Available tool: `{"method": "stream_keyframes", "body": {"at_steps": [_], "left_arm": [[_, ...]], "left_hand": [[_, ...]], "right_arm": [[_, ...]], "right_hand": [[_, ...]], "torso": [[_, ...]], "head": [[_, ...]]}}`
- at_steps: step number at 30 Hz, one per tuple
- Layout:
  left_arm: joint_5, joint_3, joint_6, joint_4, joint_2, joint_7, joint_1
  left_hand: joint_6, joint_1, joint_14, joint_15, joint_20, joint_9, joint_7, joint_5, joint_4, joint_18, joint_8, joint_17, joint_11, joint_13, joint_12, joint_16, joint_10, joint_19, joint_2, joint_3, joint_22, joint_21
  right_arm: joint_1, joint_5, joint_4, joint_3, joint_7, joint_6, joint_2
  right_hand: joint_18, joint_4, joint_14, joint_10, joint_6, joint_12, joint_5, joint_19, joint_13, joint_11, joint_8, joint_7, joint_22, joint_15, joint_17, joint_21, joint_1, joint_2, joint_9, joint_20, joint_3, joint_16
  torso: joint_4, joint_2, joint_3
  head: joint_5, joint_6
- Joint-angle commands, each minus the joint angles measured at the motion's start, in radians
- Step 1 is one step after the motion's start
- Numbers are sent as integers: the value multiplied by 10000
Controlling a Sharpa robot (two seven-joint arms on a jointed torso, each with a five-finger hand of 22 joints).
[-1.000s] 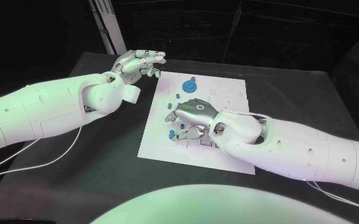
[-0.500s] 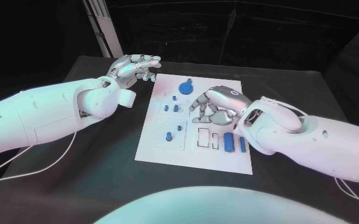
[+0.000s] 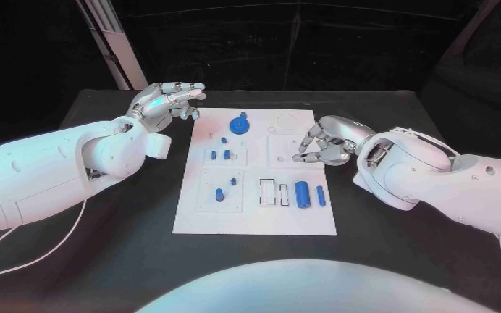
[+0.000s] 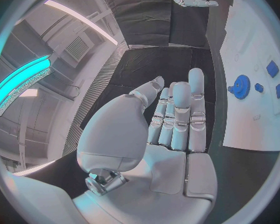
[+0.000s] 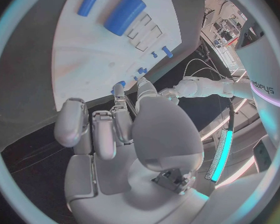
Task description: Assemble the parts on the task board
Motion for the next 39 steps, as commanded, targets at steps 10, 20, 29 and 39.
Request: {"method": "stream_keyframes", "body": {"at_steps": [10,20,29,39], "left_arm": [[15,-1,108,113,-121,33,14],[15,-3,113,143,-166,32,14],[15,-4,115,163,-201,30,14],[15,-5,116,185,-236,22,14]], "left_hand": [[-74,73,-51,1,12,-12,8,-68,22,130,38,0,12,-15,62,-62,-78,93,44,-71,-20,-61],[-74,73,-51,1,12,-12,8,-68,22,130,38,0,12,-15,62,-62,-78,93,44,-71,-20,-61],[-74,75,-48,2,13,-11,7,-67,22,130,43,11,11,-16,70,-56,-80,94,53,-74,-23,-65],[-74,75,-48,2,13,-11,7,-67,22,130,43,11,11,-16,70,-56,-80,94,53,-74,-23,-65]], "right_arm": [[-159,-142,535,-73,-2090,1548,-266],[-488,-377,467,-111,-2171,1732,-76],[-703,-576,256,-116,-2182,1927,221],[-903,-833,3,-116,-2185,1976,559]], "right_hand": [[-105,44,694,-336,-405,-234,-879,-34,-136,83,413,41,-70,50,1009,-9,-855,65,149,105,-682,46],[-106,43,702,-360,-368,-269,-918,-31,-111,50,640,-4,-49,26,1058,4,-1123,39,283,91,-802,56],[-112,47,709,-374,-389,-289,-924,-23,-107,43,711,-13,-21,20,1093,19,-1209,-11,332,88,-834,66],[-109,46,708,-386,-401,-308,-930,-33,-119,41,738,-16,-40,18,1089,9,-1241,-32,352,87,-841,62]], "torso": [[-75,-57,-31],[-60,-41,-21],[-69,-29,-15],[-51,-31,-21]], "head": [[-221,-41],[-282,-45],[-248,-68],[-200,-112]]}}
